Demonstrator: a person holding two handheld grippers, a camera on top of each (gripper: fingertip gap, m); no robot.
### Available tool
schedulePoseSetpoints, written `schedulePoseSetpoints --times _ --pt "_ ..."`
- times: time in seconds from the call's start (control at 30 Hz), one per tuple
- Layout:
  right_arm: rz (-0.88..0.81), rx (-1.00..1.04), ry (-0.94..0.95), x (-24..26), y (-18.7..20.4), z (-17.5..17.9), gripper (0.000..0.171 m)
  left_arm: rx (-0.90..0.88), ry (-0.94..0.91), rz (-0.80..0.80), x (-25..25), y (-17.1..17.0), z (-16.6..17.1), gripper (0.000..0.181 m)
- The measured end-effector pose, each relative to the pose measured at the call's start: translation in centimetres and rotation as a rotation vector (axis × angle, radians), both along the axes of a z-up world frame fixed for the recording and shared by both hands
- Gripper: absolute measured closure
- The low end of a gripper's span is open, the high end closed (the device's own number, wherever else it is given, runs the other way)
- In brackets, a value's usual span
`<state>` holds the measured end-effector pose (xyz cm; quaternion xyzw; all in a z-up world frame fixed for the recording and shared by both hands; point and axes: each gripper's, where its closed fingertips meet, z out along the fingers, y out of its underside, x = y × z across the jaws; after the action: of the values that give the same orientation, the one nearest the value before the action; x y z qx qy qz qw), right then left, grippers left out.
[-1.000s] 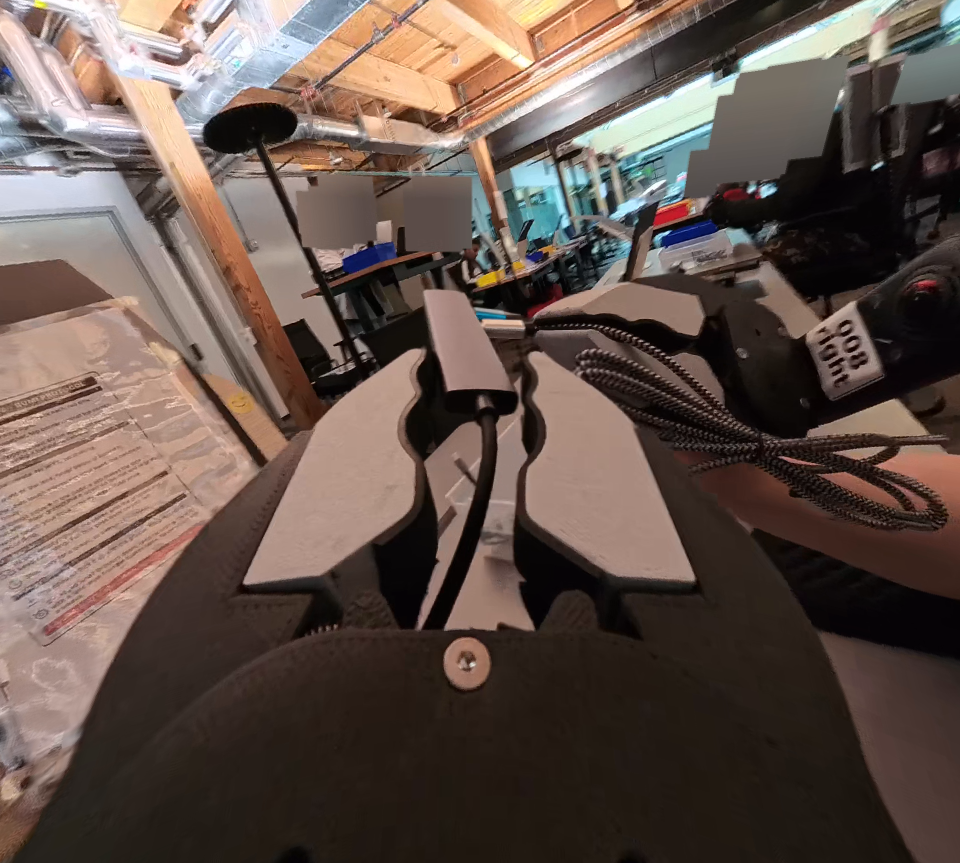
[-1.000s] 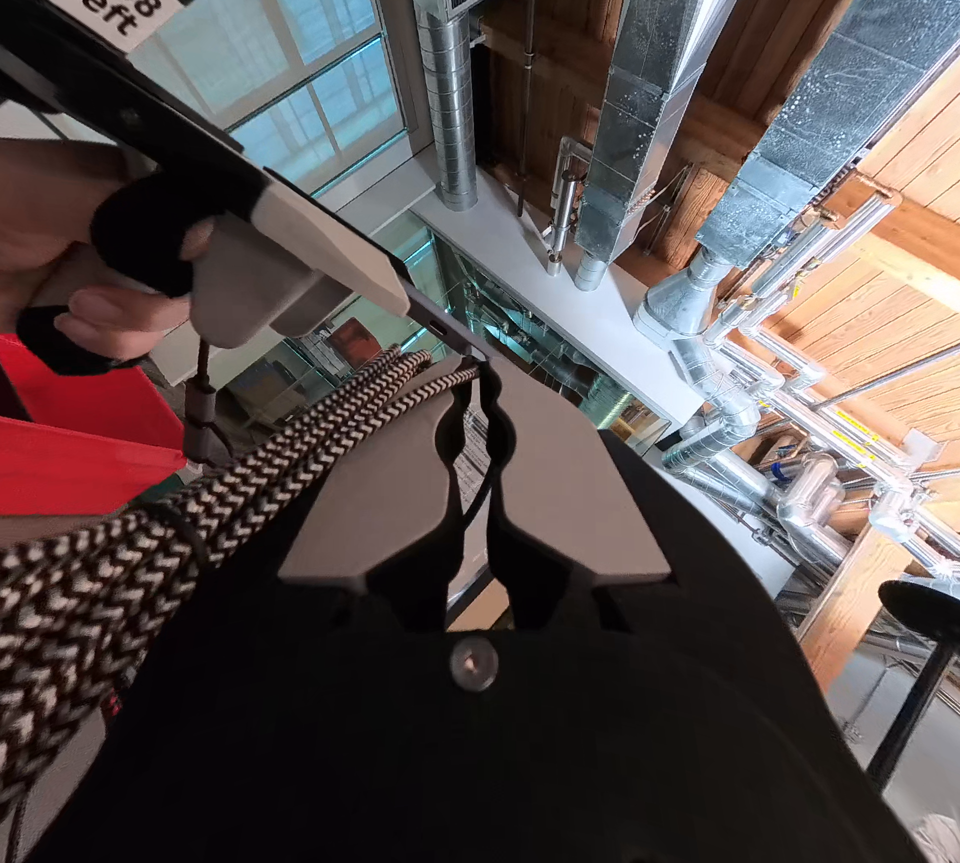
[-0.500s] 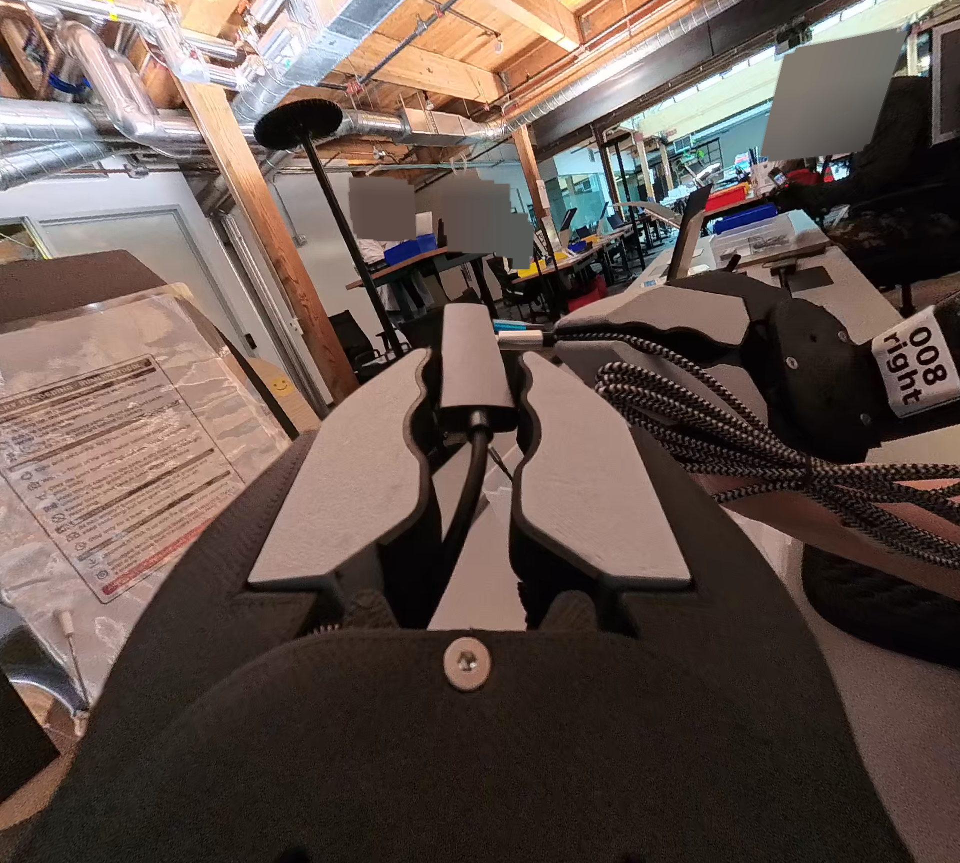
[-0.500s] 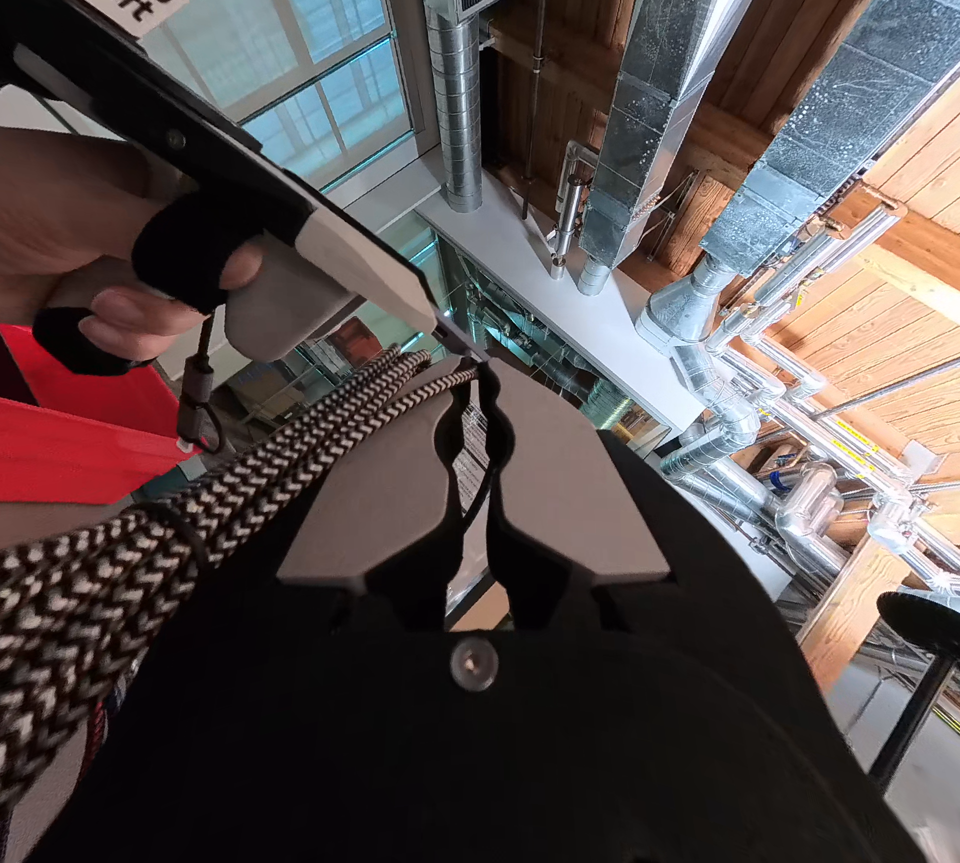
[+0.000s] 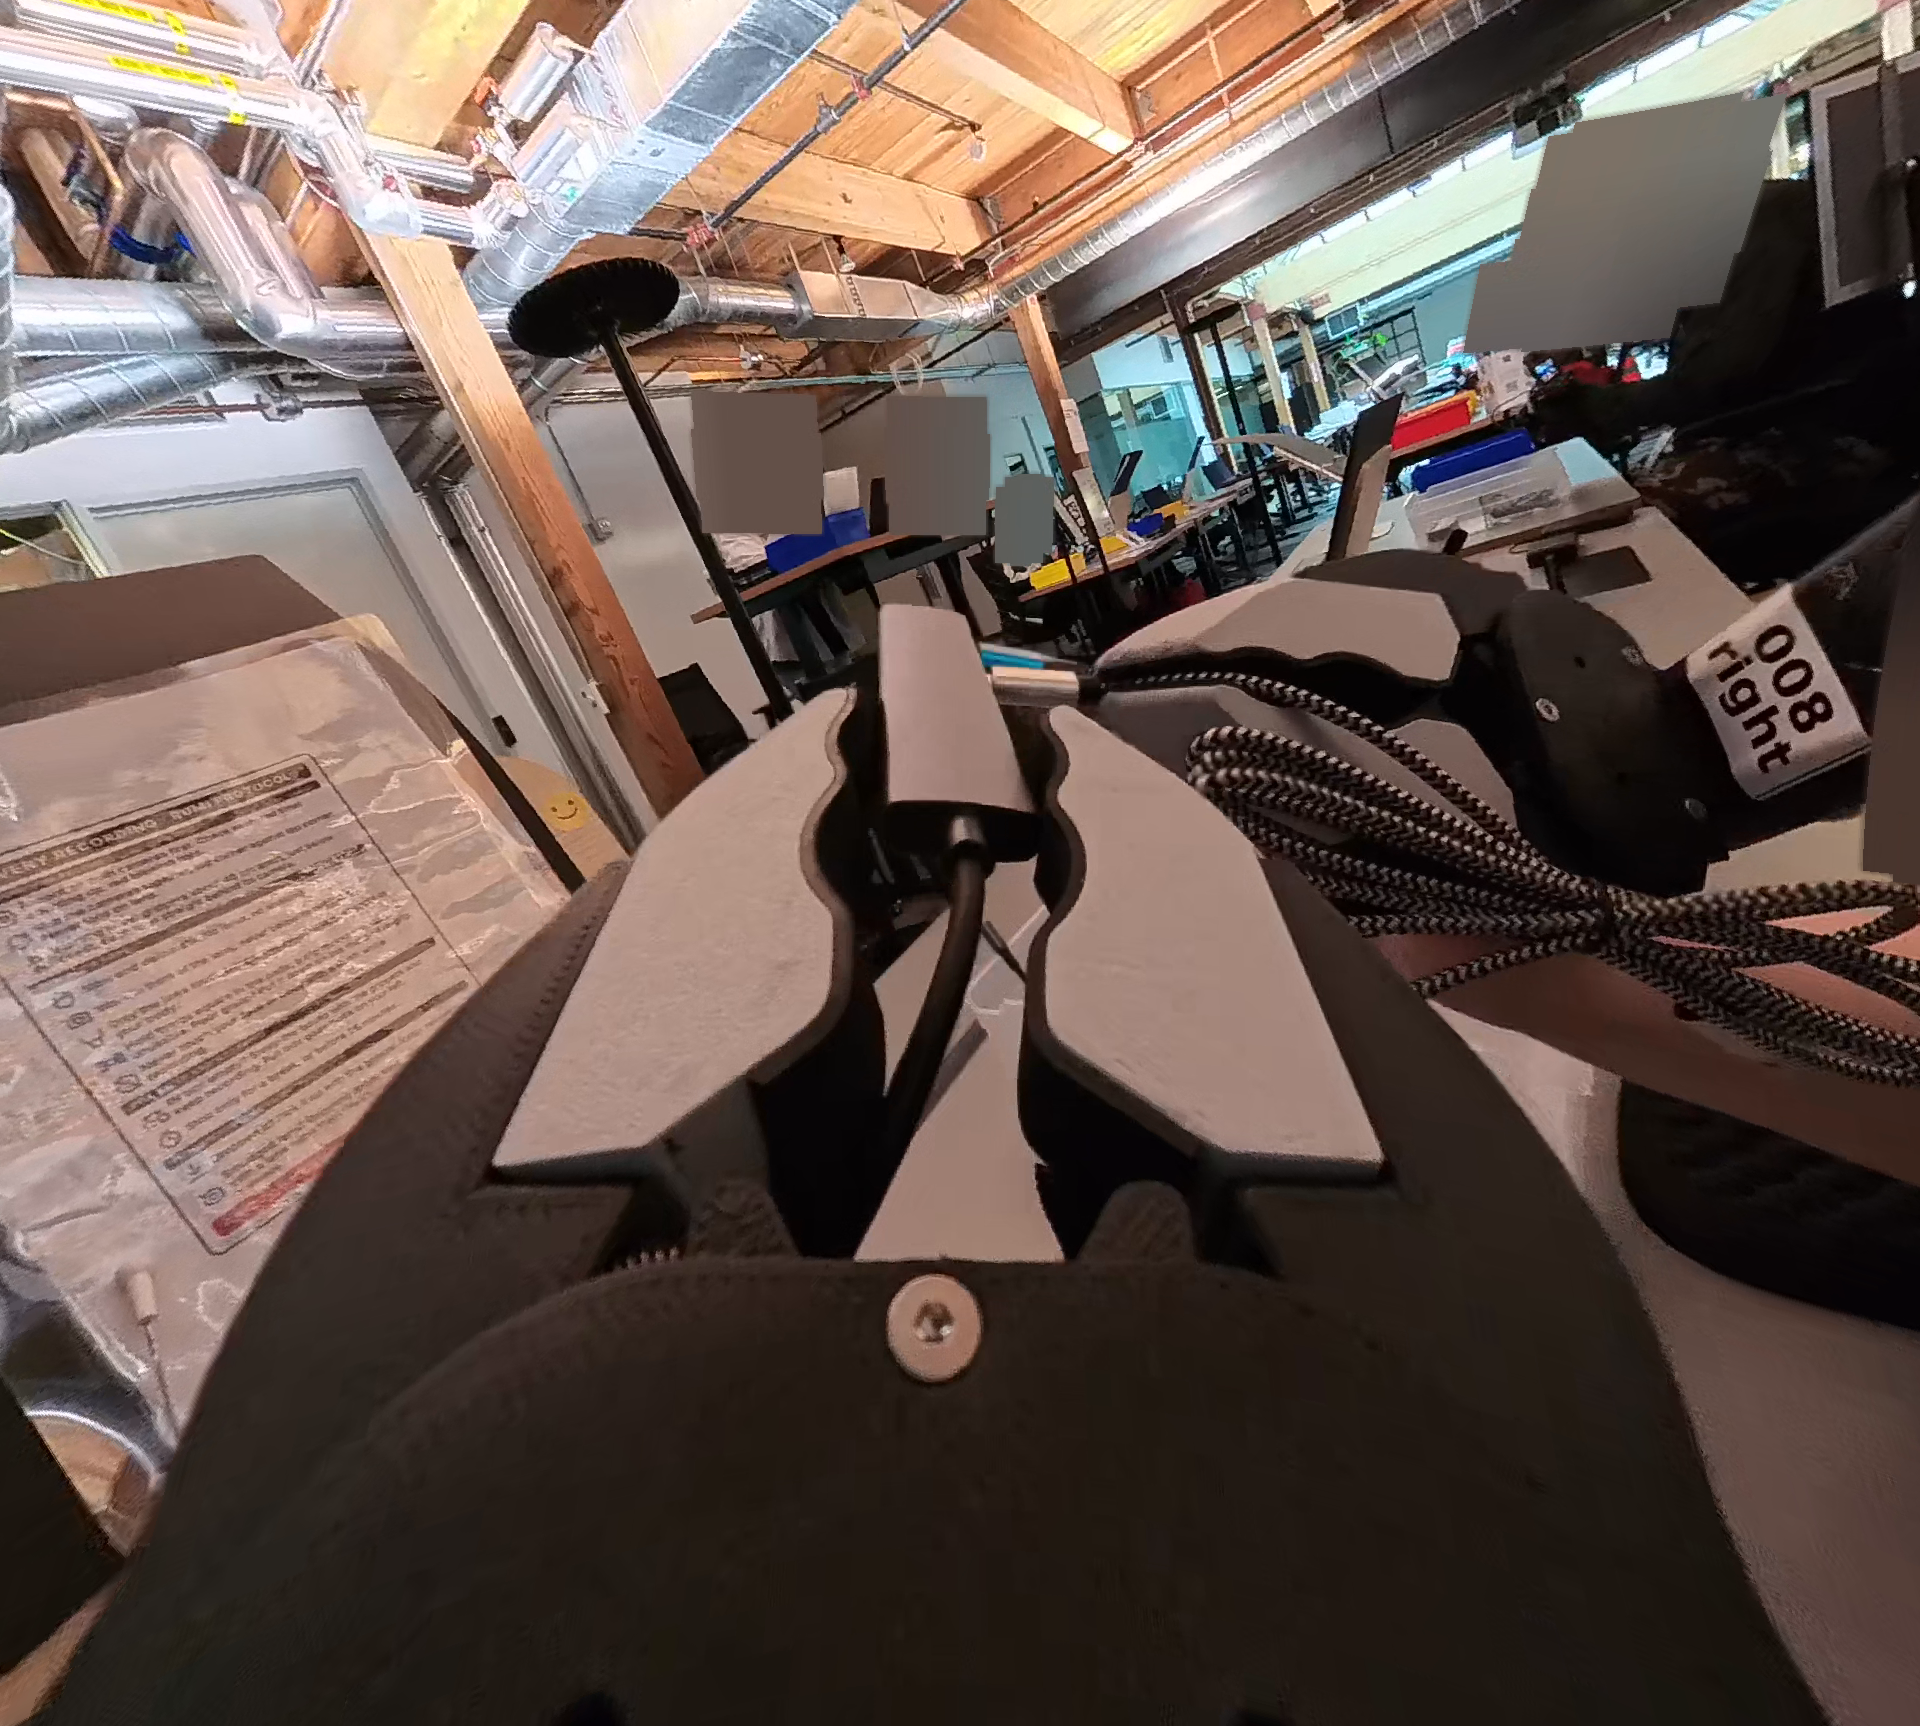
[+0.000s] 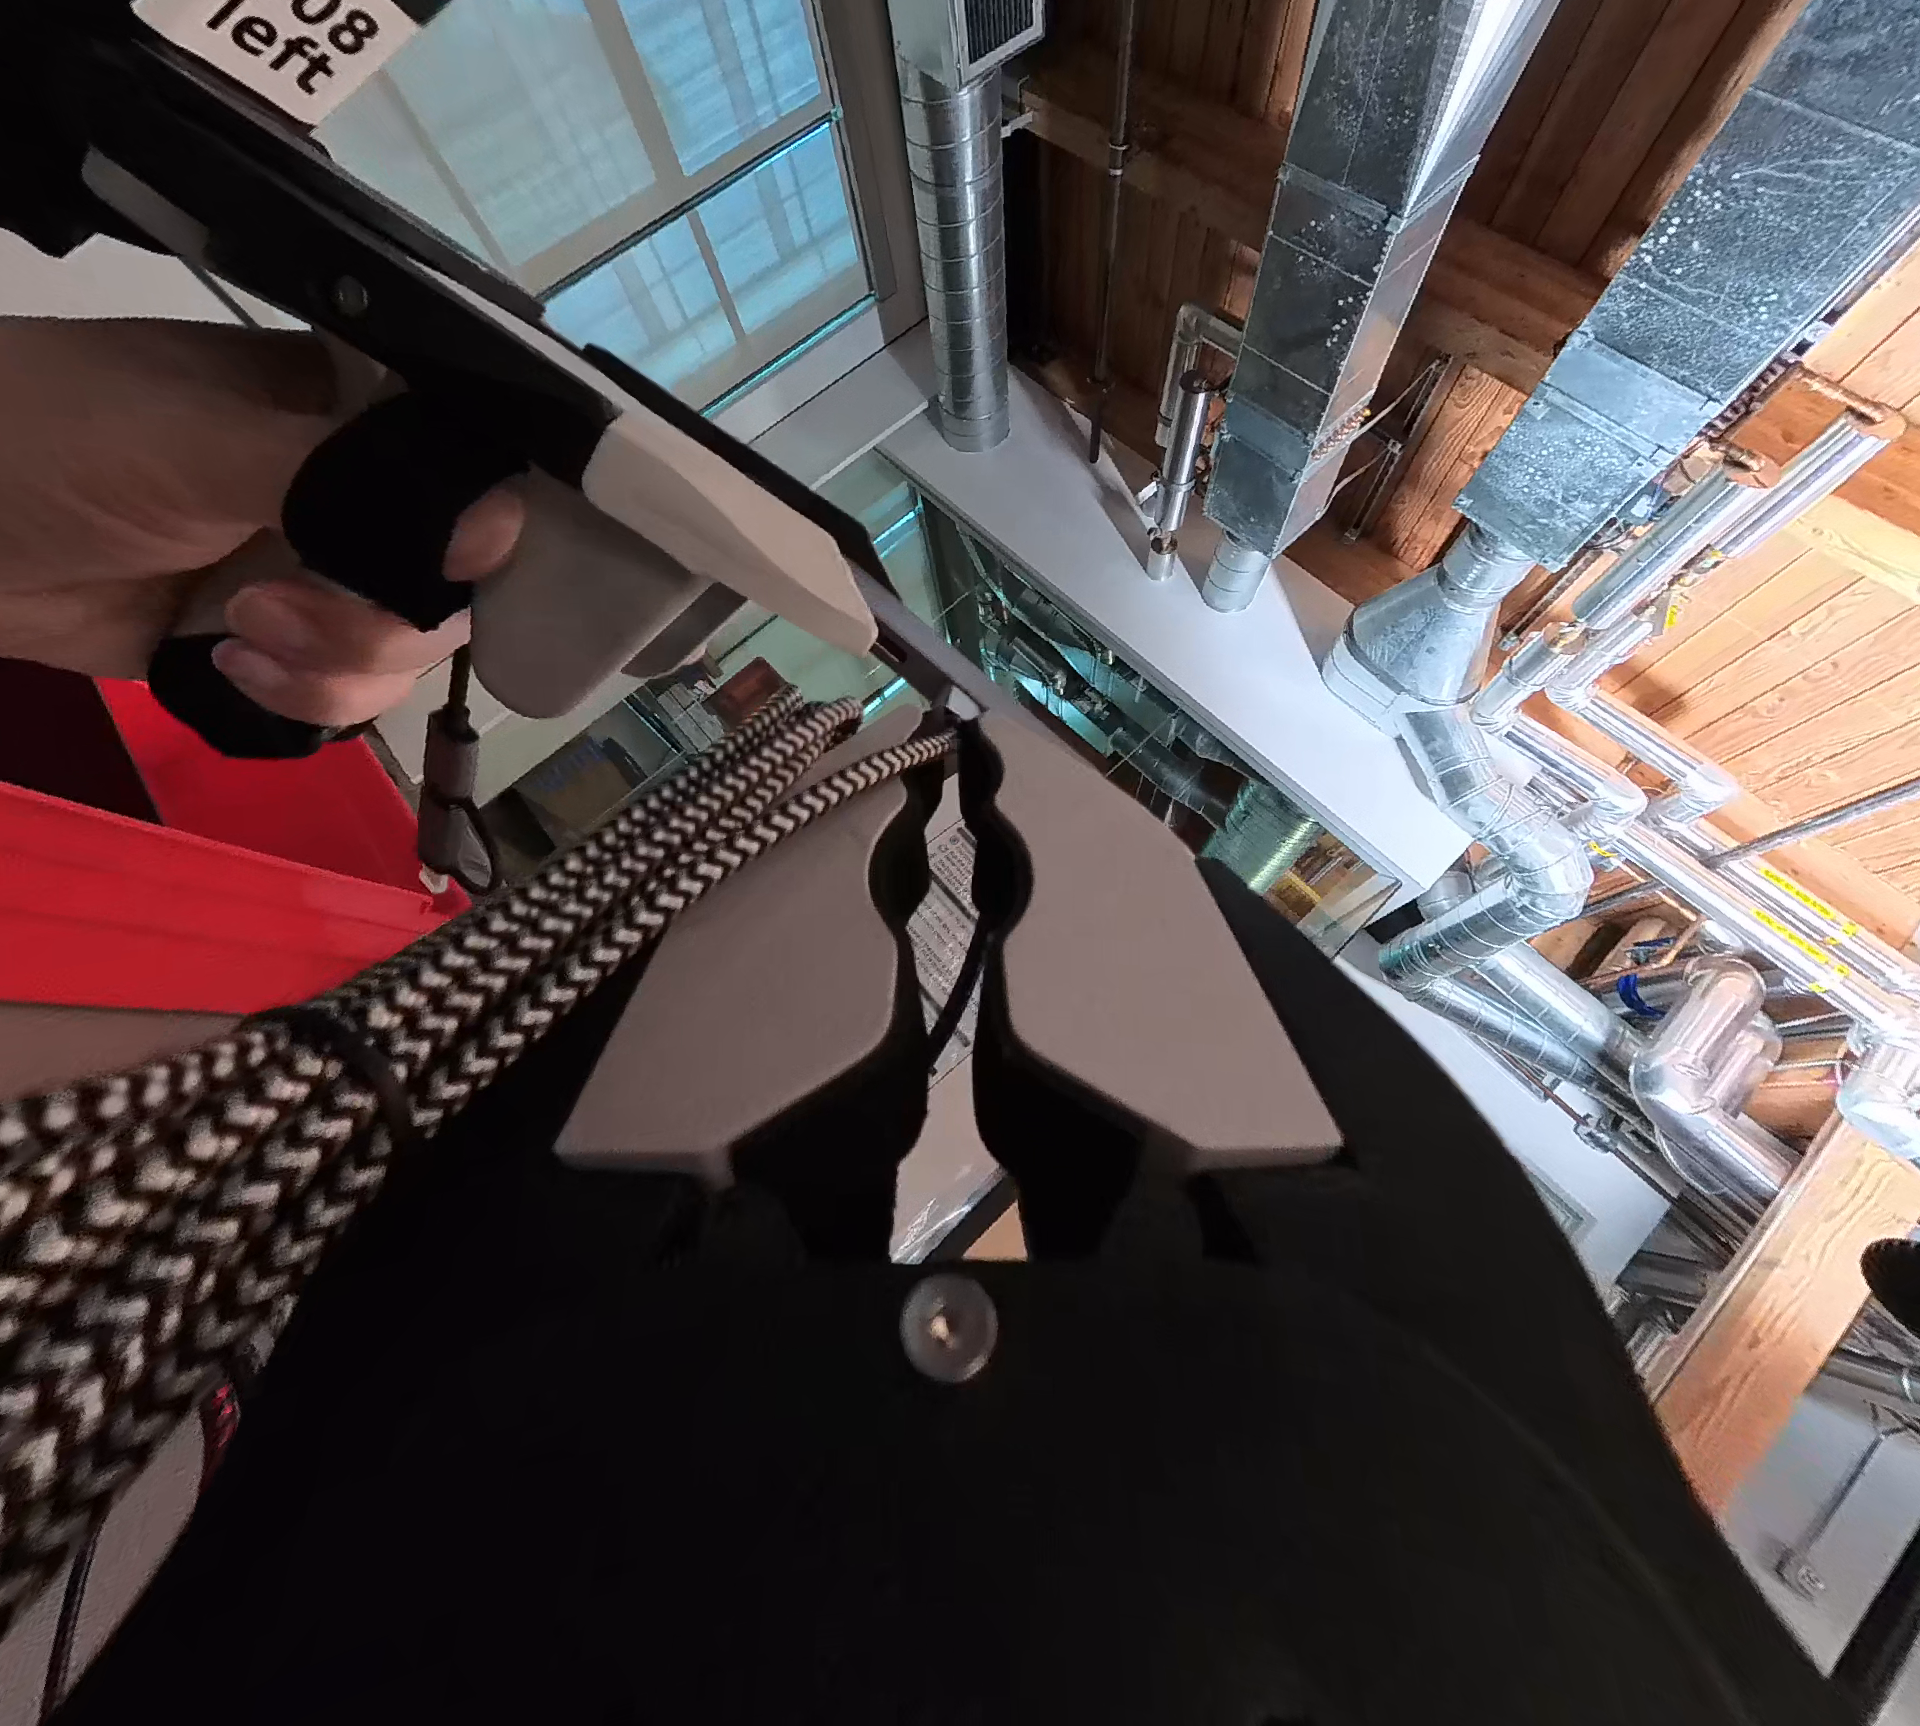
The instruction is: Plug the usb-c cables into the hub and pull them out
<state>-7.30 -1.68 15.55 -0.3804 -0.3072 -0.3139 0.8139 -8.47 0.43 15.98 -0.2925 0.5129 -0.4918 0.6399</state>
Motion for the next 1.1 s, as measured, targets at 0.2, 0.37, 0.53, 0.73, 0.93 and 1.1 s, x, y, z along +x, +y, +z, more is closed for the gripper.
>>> schedulePoseSetpoints --times 0.2,0.37,0.53,0.73,0.93,1.1 --pt "0.003 0.0 0.013 0.1 0.1 -0.1 0.168 0.037 0.003 0.032 0.0 -0.1 0.0 0.154" --pt "0.005 -0.016 0.021 0.3 0.3 -0.2 0.168 0.06 0.011 0.054 0.0 0.0 -0.1 0.154" --pt "0.009 -0.174 -0.025 -0.6 2.7 -2.8 0.168 0.135 -0.018 -0.046 -0.6 -2.5 0.0 0.155" --pt "0.001 -0.137 -0.039 -1.4 3.1 -3.4 0.168 0.335 -0.069 0.216 -0.8 -2.5 0.7 0.17" --pt "-0.023 -0.117 -0.035 -2.2 3.4 -3.2 0.153 -0.25 0.002 -0.017 -1.4 2.3 2.0 0.168" --pt "-0.054 -0.075 -0.057 -1.9 3.4 -3.4 0.151 -0.555 -0.059 -0.163 -2.5 5.4 3.0 0.172"
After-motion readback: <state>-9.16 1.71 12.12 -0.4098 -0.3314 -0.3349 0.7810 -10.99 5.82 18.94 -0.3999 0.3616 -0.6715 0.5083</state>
